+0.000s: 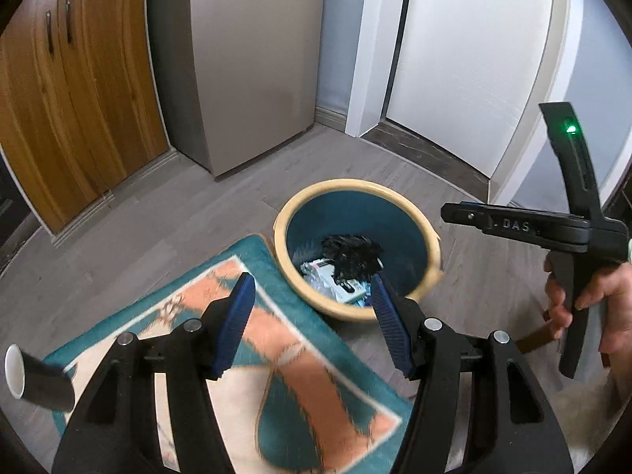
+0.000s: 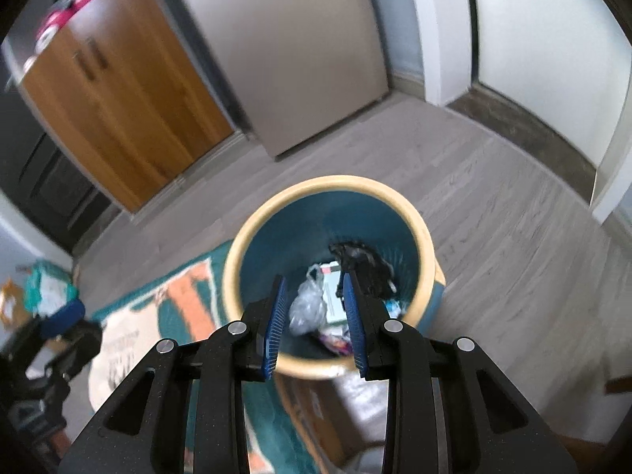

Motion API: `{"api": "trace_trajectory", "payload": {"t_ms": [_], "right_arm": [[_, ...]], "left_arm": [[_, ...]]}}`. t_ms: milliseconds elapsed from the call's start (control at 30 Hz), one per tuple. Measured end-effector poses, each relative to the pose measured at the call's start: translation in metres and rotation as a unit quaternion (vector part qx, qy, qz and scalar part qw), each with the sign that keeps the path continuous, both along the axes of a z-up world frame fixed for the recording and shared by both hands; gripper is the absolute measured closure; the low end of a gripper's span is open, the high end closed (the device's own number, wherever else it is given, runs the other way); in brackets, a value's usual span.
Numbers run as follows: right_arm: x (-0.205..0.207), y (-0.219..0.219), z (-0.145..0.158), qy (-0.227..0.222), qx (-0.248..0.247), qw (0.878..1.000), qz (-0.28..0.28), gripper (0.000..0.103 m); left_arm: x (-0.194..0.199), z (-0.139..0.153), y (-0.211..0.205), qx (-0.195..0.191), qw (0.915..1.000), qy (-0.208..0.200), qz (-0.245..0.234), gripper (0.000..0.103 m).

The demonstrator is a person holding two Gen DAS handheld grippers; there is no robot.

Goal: Collect trash

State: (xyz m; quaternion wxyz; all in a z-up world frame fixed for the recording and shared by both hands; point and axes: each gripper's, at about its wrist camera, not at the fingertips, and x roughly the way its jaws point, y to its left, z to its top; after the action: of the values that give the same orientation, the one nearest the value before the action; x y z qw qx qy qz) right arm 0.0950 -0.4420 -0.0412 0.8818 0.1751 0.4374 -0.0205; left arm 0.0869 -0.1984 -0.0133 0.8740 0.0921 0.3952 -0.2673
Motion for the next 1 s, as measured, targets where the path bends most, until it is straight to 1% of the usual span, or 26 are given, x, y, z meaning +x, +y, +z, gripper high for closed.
{"api": "trace_trajectory", "payload": {"t_ms": [100, 133, 167, 233, 267, 333, 400, 433, 500, 600, 700, 800, 1000], "right_arm": [[-0.028, 0.010, 0.011, -0.010, -0.003, 1.000, 0.004, 0.071], [-0.033, 0.012, 0.013, -0.012, -0.007, 1.000, 0.005, 0.069], [-0.043, 0.017, 0.015, -0.014, -0.017, 1.000, 0.006, 0.063], [-0.054, 0.022, 0.015, -0.012, -0.031, 0.999, 0.010, 0.059], [-0.058, 0.025, 0.015, -0.013, -0.034, 0.999, 0.011, 0.056], [-0.061, 0.028, 0.017, -0.018, -0.044, 0.999, 0.005, 0.043], [-0.063, 0.033, 0.021, -0.029, -0.064, 0.997, -0.008, 0.022], [-0.063, 0.033, 0.023, -0.034, -0.070, 0.997, -0.017, 0.019], [-0.064, 0.031, 0.023, -0.037, -0.065, 0.997, -0.030, 0.012], [-0.065, 0.025, 0.022, -0.037, -0.063, 0.996, -0.049, 0.011], [-0.064, 0.024, 0.020, -0.029, -0.076, 0.995, -0.059, 0.010], [-0.063, 0.026, 0.020, -0.028, -0.084, 0.994, -0.056, 0.010], [-0.065, 0.031, 0.019, -0.033, -0.096, 0.994, -0.048, 0.010]], "left_arm": [[-0.011, 0.002, 0.010, -0.004, 0.9999, -0.001, 0.010, 0.041], [-0.015, 0.003, 0.013, -0.007, 0.9999, 0.000, 0.013, 0.041], [-0.018, 0.004, 0.014, -0.011, 0.9999, 0.000, 0.010, 0.039], [-0.020, 0.006, 0.016, -0.014, 0.9998, -0.010, 0.004, 0.029], [-0.022, 0.006, 0.014, -0.014, 0.9998, -0.014, 0.000, 0.027], [-0.024, 0.005, 0.010, -0.015, 0.9996, -0.023, -0.008, 0.020], [-0.024, 0.004, 0.006, -0.018, 0.9994, -0.028, -0.012, 0.015], [-0.023, 0.003, 0.004, -0.018, 0.9993, -0.031, -0.008, 0.013], [-0.023, 0.001, 0.004, -0.020, 0.9993, -0.031, 0.003, 0.010], [-0.018, -0.002, 0.005, -0.019, 0.9991, -0.034, 0.017, 0.006], [-0.012, -0.007, 0.007, -0.008, 0.9986, -0.040, 0.034, 0.006], [-0.009, -0.010, 0.009, -0.007, 0.9987, -0.036, 0.036, 0.006], [-0.012, -0.009, 0.007, 0.003, 0.9978, -0.058, 0.033, 0.006]]}}
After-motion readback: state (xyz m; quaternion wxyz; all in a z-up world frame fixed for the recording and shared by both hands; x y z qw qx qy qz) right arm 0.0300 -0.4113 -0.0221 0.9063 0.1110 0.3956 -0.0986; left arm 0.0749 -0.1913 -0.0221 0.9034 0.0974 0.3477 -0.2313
